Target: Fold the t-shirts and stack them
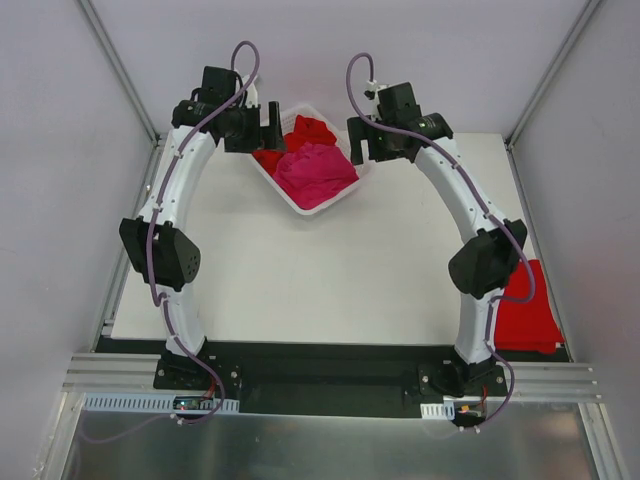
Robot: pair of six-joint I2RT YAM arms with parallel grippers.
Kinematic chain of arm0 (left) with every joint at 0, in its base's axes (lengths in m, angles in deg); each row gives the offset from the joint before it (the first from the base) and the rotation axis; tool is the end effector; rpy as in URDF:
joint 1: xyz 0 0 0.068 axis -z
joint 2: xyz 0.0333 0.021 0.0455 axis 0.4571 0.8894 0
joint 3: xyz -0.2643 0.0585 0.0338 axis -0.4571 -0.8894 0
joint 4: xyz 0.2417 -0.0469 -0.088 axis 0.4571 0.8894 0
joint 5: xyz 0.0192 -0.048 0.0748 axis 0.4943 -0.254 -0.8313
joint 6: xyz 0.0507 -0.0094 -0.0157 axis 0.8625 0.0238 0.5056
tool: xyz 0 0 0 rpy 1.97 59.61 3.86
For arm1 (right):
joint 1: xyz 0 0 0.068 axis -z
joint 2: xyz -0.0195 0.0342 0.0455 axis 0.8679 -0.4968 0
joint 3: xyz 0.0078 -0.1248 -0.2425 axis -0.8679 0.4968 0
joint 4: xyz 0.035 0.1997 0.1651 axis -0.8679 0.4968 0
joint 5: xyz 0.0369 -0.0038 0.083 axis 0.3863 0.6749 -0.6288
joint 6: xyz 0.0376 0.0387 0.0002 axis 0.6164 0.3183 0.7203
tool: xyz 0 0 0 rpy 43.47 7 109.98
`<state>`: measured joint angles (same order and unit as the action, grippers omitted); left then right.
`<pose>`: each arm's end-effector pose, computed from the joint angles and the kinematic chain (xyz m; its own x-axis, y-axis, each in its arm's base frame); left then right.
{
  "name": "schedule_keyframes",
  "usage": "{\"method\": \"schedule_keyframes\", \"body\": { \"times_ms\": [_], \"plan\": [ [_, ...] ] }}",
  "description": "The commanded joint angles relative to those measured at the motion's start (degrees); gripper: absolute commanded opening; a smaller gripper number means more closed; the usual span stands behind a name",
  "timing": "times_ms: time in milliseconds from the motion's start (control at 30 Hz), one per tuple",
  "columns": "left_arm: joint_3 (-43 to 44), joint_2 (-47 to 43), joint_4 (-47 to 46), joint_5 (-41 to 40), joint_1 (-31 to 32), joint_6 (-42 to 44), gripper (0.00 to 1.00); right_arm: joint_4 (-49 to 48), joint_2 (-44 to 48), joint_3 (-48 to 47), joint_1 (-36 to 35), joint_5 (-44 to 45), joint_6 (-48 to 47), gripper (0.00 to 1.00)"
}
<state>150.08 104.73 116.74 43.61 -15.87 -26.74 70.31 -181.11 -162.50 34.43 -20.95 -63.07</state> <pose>0.4225 -0.0965 0.3987 -0.6662 -0.0350 -0.7450 0.3280 0.8833 -0.3348 0.4046 0.1947 0.3822 -0.4874 -0.3934 -0.7795 -0.4946 0.8601 -0.1248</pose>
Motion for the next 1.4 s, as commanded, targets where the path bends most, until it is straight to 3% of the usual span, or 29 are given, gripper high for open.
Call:
{"method": "schedule_keyframes", "body": {
  "times_ms": [0,300,433,700,800,900,1167,1367],
  "plan": [
    [-0.48,-3.11,-2.04,-0.53,0.01,-1.01,0.99,-2.53,4.46,0.83,0.03,1.53,1.07,0.97],
    [-0.65,-4.59,-2.13,1.41,0.01,0.48,0.99,1.33,5.86,1.44,0.12,0.39,0.63,0.97],
    [-0.83,-5.66,-2.21,-0.53,0.09,0.75,0.99,-1.47,8.85,4.96,0.12,-2.60,0.80,0.97],
    [-1.80,-8.47,-2.91,-4.21,0.88,0.48,1.00,0.54,10.61,5.75,0.03,0.28,-0.17,0.97],
    [-2.32,-9.70,-5.72,-4.83,1.15,0.05,0.99,-7.85,16.03,12.67,-0.32,-5.05,-2.27,0.97],
    [-1.88,-10.23,-8.10,-4.74,1.32,-1.09,0.99,-12.72,18.61,18.93,-1.38,-4.09,-3.85,0.97],
    [-7.32,-3.91,-10.74,-21.78,1.59,-1.28,0.99,-11.94,8.69,14.81,-1.47,-3.56,-0.61,0.97],
    [-12.60,-2.67,-15.30,-19.95,1.59,-4.17,0.99,-11.33,4.11,12.27,-1.90,-2.78,0.19,0.97]
  ]
}}
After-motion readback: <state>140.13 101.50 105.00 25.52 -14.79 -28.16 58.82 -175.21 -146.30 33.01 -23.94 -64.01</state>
